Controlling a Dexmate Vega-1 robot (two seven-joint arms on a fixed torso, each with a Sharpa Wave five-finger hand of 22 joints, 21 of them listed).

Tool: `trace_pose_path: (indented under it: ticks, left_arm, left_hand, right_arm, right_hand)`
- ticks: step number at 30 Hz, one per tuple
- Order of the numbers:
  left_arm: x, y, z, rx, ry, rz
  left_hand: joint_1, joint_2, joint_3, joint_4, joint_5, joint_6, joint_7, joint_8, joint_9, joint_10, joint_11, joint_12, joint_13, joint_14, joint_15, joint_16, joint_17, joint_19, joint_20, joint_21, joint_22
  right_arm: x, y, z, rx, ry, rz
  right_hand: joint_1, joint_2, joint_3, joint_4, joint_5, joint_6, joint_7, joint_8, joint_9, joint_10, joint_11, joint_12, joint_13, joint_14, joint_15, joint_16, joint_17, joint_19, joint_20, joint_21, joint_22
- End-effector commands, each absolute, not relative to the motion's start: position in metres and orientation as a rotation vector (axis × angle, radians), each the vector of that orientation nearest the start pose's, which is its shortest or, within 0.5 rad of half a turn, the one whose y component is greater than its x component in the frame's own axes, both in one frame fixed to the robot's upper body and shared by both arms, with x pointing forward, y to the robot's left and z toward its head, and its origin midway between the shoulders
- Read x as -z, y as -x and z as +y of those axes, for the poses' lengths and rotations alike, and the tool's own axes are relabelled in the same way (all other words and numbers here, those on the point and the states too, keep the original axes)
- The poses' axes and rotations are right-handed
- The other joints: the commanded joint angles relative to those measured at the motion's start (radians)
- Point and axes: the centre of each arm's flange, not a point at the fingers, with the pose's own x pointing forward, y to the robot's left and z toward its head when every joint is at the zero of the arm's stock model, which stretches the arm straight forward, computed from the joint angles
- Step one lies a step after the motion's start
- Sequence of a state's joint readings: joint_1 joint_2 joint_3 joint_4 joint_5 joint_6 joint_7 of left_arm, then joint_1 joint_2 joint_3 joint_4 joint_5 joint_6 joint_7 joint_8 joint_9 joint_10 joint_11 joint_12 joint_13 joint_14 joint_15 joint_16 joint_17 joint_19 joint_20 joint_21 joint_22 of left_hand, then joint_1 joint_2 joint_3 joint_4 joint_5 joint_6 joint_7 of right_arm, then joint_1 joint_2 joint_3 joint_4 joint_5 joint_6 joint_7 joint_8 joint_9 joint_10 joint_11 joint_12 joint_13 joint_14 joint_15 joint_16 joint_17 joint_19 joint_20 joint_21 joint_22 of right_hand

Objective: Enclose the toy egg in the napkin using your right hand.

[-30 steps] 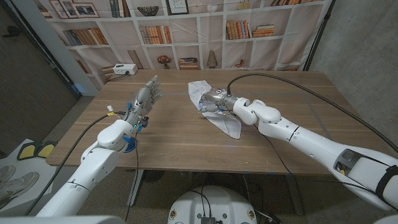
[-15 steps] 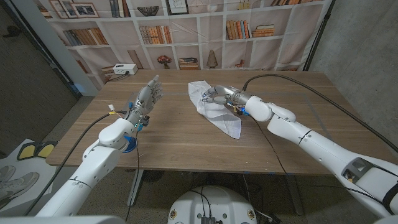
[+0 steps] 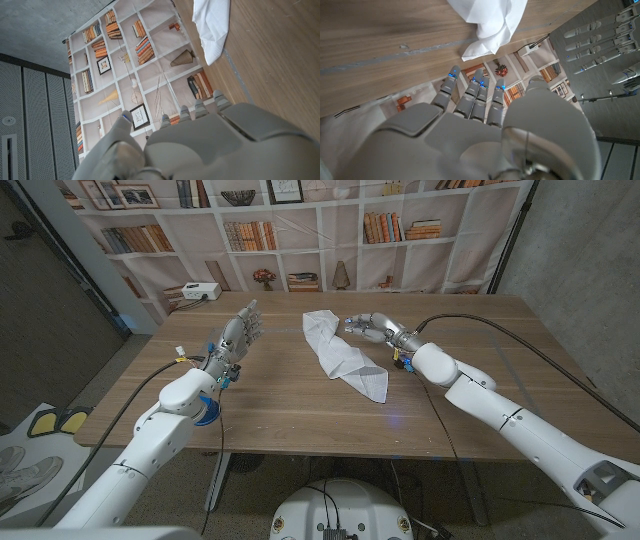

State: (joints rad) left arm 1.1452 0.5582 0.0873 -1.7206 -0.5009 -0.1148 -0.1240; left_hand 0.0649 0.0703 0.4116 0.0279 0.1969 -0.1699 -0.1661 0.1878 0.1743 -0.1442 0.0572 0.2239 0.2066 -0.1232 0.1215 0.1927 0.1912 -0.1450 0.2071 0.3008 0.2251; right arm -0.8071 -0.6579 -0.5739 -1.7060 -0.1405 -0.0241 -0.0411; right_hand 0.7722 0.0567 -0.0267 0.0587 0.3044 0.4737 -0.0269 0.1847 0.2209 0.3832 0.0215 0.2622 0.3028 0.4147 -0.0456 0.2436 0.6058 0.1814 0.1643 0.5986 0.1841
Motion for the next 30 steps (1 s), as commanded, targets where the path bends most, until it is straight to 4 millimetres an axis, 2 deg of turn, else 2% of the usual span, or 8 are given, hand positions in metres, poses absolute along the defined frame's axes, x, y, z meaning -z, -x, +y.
trace_pose_path:
  ticks: [1, 4, 11, 19, 24, 28, 29, 30]
  left_arm:
    - [0.021, -0.576, 0.308, 0.294, -0.116, -0.621]
    - [0.019, -0.579, 0.307, 0.306, -0.119, -0.621]
    - [0.016, -0.583, 0.307, 0.320, -0.121, -0.626]
    - [0.014, -0.588, 0.307, 0.341, -0.124, -0.626]
    - [0.013, -0.590, 0.309, 0.345, -0.125, -0.628]
    - [0.013, -0.592, 0.310, 0.349, -0.124, -0.626]
    - [0.013, -0.593, 0.310, 0.350, -0.125, -0.627]
    - [0.013, -0.594, 0.310, 0.352, -0.124, -0.626]
  left_hand:
    - [0.004, -0.002, 0.000, 0.000, 0.009, -0.020, 0.006, -0.001, 0.003, -0.005, 0.000, 0.001, 0.002, -0.002, 0.000, 0.005, 0.003, 0.008, 0.006, 0.004, 0.004]
    - [0.004, -0.002, 0.000, 0.001, 0.009, -0.020, 0.005, -0.001, 0.003, -0.004, 0.001, 0.001, 0.002, -0.003, 0.000, 0.005, 0.003, 0.008, 0.006, 0.004, 0.004]
    - [0.004, -0.002, -0.001, 0.001, 0.009, -0.021, 0.006, -0.001, 0.003, -0.004, 0.001, 0.001, 0.002, -0.004, 0.000, 0.005, 0.002, 0.008, 0.006, 0.004, 0.004]
    - [0.005, -0.002, -0.001, 0.001, 0.009, -0.021, 0.006, -0.001, 0.003, -0.004, -0.001, 0.001, 0.002, -0.005, 0.000, 0.004, 0.002, 0.008, 0.005, 0.004, 0.004]
    - [0.005, -0.002, -0.001, 0.001, 0.009, -0.021, 0.005, -0.002, 0.003, -0.005, 0.000, 0.001, 0.002, -0.005, -0.001, 0.004, 0.002, 0.008, 0.006, 0.004, 0.004]
    - [0.005, -0.002, -0.001, 0.001, 0.009, -0.021, 0.005, -0.002, 0.003, -0.006, 0.000, 0.001, 0.002, -0.004, -0.001, 0.005, 0.002, 0.008, 0.006, 0.004, 0.004]
    - [0.005, -0.002, -0.001, 0.001, 0.009, -0.021, 0.005, -0.001, 0.003, -0.005, 0.000, 0.001, 0.002, -0.004, -0.001, 0.005, 0.002, 0.008, 0.006, 0.004, 0.004]
    - [0.005, -0.001, -0.001, 0.001, 0.009, -0.021, 0.005, -0.001, 0.003, -0.005, -0.004, 0.001, 0.002, -0.004, -0.001, 0.005, 0.002, 0.008, 0.006, 0.004, 0.004]
  right_arm:
    - [0.022, -0.576, -0.194, -0.115, 1.003, -0.485]
    - [0.026, -0.570, -0.193, -0.095, 1.035, -0.440]
    - [0.036, -0.553, -0.189, -0.085, 1.140, -0.353]
    - [0.042, -0.545, -0.184, -0.143, 1.215, -0.265]
    - [0.044, -0.539, -0.179, -0.166, 1.265, -0.215]
    - [0.044, -0.534, -0.174, -0.165, 1.318, -0.162]
    - [0.045, -0.533, -0.172, -0.161, 1.337, -0.148]
    - [0.045, -0.532, -0.170, -0.156, 1.361, -0.132]
  right_hand:
    - [-0.039, -0.012, -0.023, 0.011, -0.012, -0.062, 0.011, -0.002, 0.008, -0.047, 0.013, -0.011, 0.013, -0.057, 0.010, -0.016, 0.013, -0.037, 0.009, -0.022, 0.005]
    - [-0.080, -0.024, -0.045, 0.019, -0.019, -0.148, 0.022, -0.006, 0.015, -0.119, 0.030, -0.024, 0.028, -0.127, 0.041, -0.027, 0.024, -0.081, 0.014, -0.048, 0.007]
    - [-0.130, -0.050, -0.079, 0.030, -0.020, -0.219, 0.034, -0.002, 0.021, -0.209, 0.053, -0.039, 0.044, -0.214, 0.065, -0.042, 0.030, -0.132, 0.022, -0.080, 0.009]
    - [-0.165, -0.059, -0.106, 0.036, -0.009, -0.318, 0.056, -0.004, 0.023, -0.341, 0.082, -0.059, 0.060, -0.343, 0.088, -0.052, 0.032, -0.227, 0.024, -0.133, 0.011]
    - [-0.185, -0.078, -0.129, 0.039, -0.003, -0.375, 0.080, -0.007, 0.022, -0.371, 0.080, -0.052, 0.068, -0.400, 0.099, -0.054, 0.030, -0.273, 0.031, -0.160, 0.012]
    - [-0.188, -0.086, -0.138, 0.039, 0.001, -0.399, 0.092, -0.008, 0.021, -0.374, 0.079, -0.047, 0.071, -0.426, 0.102, -0.057, 0.029, -0.284, 0.029, -0.166, 0.013]
    - [-0.190, -0.087, -0.147, 0.040, 0.010, -0.417, 0.098, -0.002, 0.020, -0.445, 0.090, -0.062, 0.074, -0.441, 0.103, -0.050, 0.027, -0.295, 0.029, -0.175, 0.015]
    - [-0.190, -0.089, -0.150, 0.039, 0.011, -0.423, 0.100, -0.002, 0.020, -0.458, 0.088, -0.064, 0.075, -0.448, 0.104, -0.050, 0.027, -0.299, 0.029, -0.177, 0.016]
